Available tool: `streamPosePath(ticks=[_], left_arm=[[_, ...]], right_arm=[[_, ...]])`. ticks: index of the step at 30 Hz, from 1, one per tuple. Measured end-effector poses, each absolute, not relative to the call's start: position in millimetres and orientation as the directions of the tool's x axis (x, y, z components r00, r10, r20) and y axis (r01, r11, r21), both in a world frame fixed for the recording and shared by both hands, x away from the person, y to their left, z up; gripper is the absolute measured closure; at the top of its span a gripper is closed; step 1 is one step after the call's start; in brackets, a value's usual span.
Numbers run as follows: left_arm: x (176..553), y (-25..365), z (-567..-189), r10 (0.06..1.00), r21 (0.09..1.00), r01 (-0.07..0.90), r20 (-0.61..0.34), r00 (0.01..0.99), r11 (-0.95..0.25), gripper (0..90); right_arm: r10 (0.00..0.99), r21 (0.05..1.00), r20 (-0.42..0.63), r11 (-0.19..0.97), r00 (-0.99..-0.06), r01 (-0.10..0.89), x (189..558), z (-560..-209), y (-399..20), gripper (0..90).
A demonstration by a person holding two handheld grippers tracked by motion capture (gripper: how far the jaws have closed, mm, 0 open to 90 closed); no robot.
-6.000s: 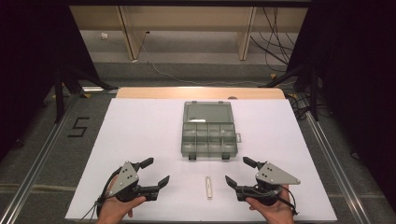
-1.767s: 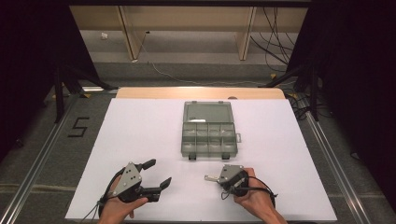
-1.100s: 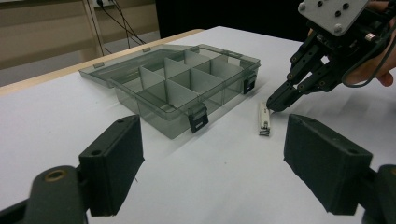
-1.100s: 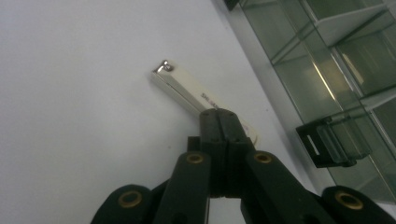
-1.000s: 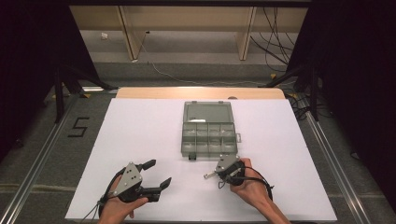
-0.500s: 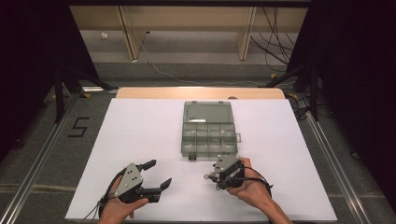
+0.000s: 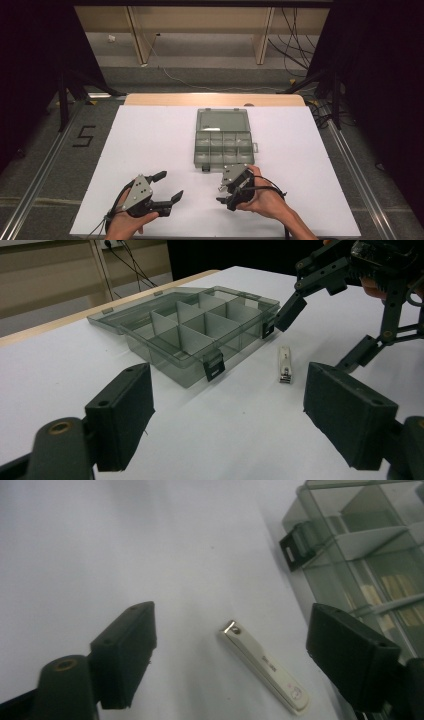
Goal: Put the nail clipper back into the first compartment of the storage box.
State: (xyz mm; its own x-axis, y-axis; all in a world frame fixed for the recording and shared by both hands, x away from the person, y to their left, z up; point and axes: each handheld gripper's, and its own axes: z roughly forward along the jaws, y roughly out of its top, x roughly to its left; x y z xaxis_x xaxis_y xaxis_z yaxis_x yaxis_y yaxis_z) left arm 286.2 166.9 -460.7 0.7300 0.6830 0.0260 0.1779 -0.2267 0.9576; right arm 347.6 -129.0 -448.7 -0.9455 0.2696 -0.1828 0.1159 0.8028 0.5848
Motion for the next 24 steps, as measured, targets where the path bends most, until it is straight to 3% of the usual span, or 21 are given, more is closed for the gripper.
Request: streamPosePath(ticks=[17,24], left_arm=[[286.8,167.6,-460.4,0.682,0.96,0.171,0.028,0.731,-0.223,19.7],[286.7,167.6,-460.5,0.682,0.96,0.171,0.027,0.731,-0.222,19.7]], right_arm=[[0.113,0.466,-0.161,0.885,-0.981,0.025,359.8,-449.4,-104.9,26.1],[0.108,0.445,-0.157,0.895,-0.982,0.027,364.6,-451.0,-108.7,28.7]])
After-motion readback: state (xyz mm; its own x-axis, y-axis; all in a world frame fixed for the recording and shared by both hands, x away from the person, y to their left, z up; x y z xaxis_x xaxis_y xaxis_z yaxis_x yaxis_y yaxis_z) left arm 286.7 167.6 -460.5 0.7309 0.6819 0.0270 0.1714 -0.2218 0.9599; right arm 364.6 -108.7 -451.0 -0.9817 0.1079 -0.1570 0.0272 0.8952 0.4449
